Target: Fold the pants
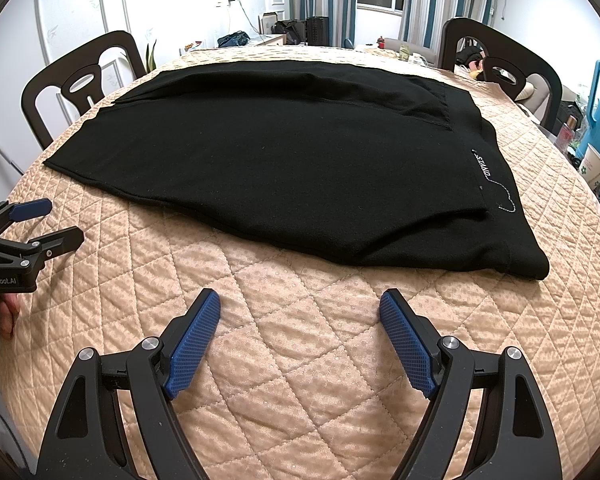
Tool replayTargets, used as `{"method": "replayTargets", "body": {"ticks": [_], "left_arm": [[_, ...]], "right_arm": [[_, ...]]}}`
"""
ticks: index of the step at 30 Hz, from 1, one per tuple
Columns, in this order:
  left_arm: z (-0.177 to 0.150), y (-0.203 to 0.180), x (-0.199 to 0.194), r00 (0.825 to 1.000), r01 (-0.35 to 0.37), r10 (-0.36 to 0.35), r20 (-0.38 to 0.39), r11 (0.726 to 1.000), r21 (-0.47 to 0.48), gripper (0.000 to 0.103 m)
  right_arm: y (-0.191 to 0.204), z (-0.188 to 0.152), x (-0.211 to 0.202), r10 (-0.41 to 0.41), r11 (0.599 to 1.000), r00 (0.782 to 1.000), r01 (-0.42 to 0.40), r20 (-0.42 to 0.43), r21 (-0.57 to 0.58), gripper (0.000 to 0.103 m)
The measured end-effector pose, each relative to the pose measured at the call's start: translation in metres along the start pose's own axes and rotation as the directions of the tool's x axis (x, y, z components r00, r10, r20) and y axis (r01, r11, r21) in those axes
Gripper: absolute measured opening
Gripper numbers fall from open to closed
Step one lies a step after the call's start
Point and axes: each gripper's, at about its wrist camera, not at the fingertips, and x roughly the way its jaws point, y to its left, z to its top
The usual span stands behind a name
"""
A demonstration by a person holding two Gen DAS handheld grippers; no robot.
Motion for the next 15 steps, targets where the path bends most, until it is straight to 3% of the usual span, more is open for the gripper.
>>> {"method": "replayTargets", "body": {"ticks": [15], "left_arm": [[0.0000, 0.0002, 0.0000, 1.000, -0.001, 0.001, 0.000, 1.000, 0.001, 0.103]], "right_arm": [[-0.0009, 0.0002, 0.0001, 0.006, 1.000, 1.000, -0.006, 0.000, 0.005, 0.082]]}}
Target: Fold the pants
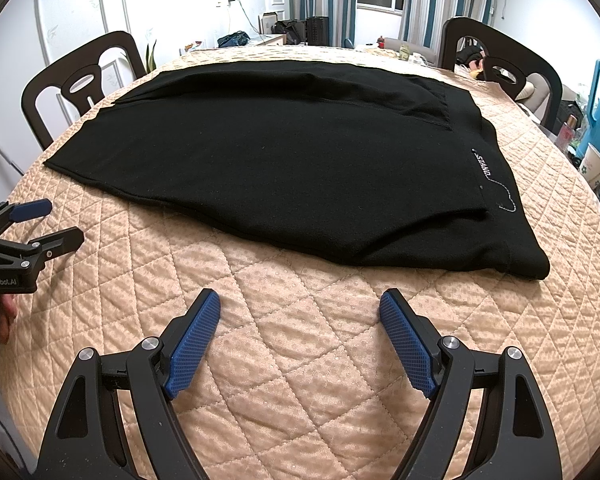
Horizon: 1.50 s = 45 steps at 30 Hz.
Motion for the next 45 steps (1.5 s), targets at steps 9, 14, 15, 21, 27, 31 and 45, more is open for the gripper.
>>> {"method": "replayTargets", "body": {"ticks": [9, 14, 15, 21, 27, 31, 45], "left_arm": [[0.000, 0.000, 0.000, 1.000, -0.001, 0.001, 0.000, 1.000, 0.000, 0.103], [0.000, 0.000, 0.000, 1.000, 0.000, 0.000, 0.000, 1.000, 0.000, 0.103], [0.000, 0.000, 0.000, 1.000, 0.000, 0.000, 0.000, 1.000, 0.000, 0.103], [0.000, 0.000, 0.000, 1.000, 0.000, 0.000, 0.000, 1.000, 0.000, 0.103], [0.000, 0.000, 0.000, 1.000, 0.000, 0.000, 0.000, 1.000, 0.000, 0.103], [-0.001, 0.007, -0.005, 0.999, 0.048, -0.047, 0.022, 0.998, -0.032, 0.103], [0.012, 0.134, -0.001, 0.961, 0.275, -0.218, 0.170, 0.819, -0.504, 0.098]], "right_arm": [[0.001, 0.000, 0.000, 0.000, 1.000, 1.000, 0.000, 0.000, 0.000, 0.082], [0.000, 0.000, 0.000, 0.000, 1.000, 1.000, 0.000, 0.000, 0.000, 0.083], [0.000, 0.000, 0.000, 0.001, 1.000, 1.000, -0.001, 0.000, 0.001, 0.083], [0.001, 0.000, 0.000, 0.001, 1.000, 1.000, -0.001, 0.000, 0.000, 0.083], [-0.002, 0.000, -0.002, 0.009, 1.000, 1.000, -0.009, 0.002, 0.007, 0.082], [-0.015, -0.004, -0.012, 0.047, 0.993, 0.999, -0.049, 0.022, 0.103, 0.082], [-0.135, -0.023, -0.017, 0.230, 0.700, 0.948, -0.318, 0.220, 0.639, 0.080]]}}
